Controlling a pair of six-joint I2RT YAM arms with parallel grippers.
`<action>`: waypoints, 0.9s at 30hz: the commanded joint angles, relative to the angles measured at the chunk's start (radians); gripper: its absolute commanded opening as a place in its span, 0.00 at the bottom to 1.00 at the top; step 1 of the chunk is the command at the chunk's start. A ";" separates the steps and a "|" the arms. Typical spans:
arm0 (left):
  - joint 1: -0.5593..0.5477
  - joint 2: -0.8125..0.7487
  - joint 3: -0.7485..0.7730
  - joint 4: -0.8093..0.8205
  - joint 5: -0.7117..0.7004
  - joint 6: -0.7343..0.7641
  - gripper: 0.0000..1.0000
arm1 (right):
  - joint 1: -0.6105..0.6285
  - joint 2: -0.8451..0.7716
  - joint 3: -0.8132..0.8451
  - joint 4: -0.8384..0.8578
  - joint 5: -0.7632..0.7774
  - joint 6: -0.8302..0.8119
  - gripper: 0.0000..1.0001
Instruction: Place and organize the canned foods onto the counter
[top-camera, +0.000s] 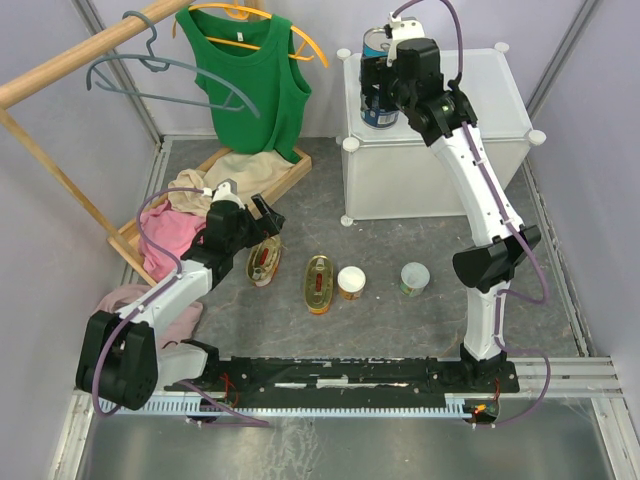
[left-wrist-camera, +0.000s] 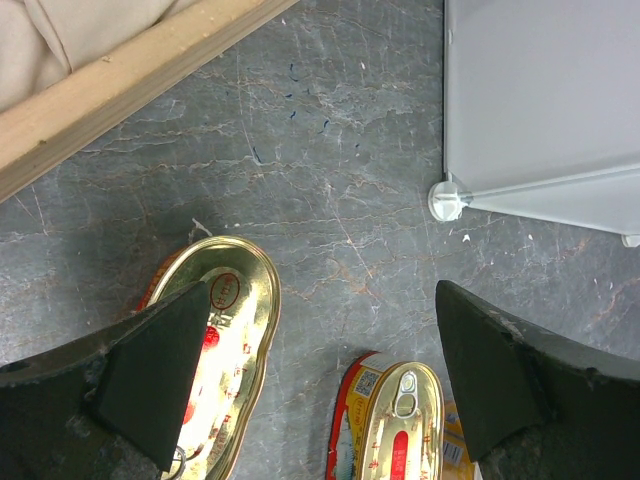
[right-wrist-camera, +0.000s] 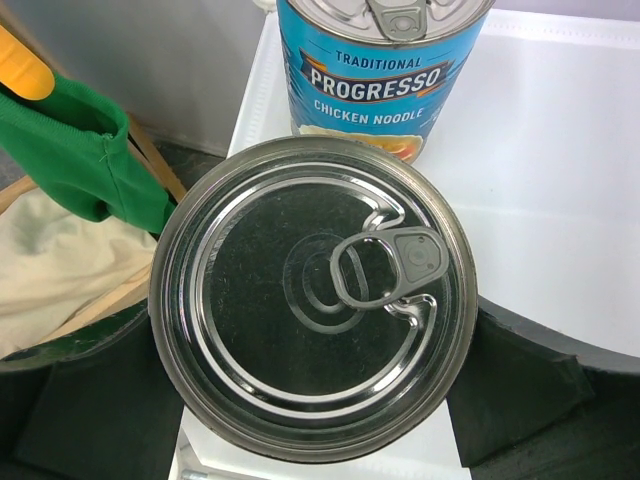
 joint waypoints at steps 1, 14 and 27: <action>0.007 -0.002 0.031 0.058 0.016 -0.028 1.00 | -0.004 -0.033 0.002 0.124 0.025 0.004 0.66; 0.007 -0.022 0.020 0.056 0.017 -0.034 1.00 | -0.005 -0.035 0.001 0.111 0.026 0.003 0.84; 0.007 -0.028 0.026 0.052 0.020 -0.035 1.00 | -0.006 -0.050 -0.020 0.108 0.015 0.001 0.99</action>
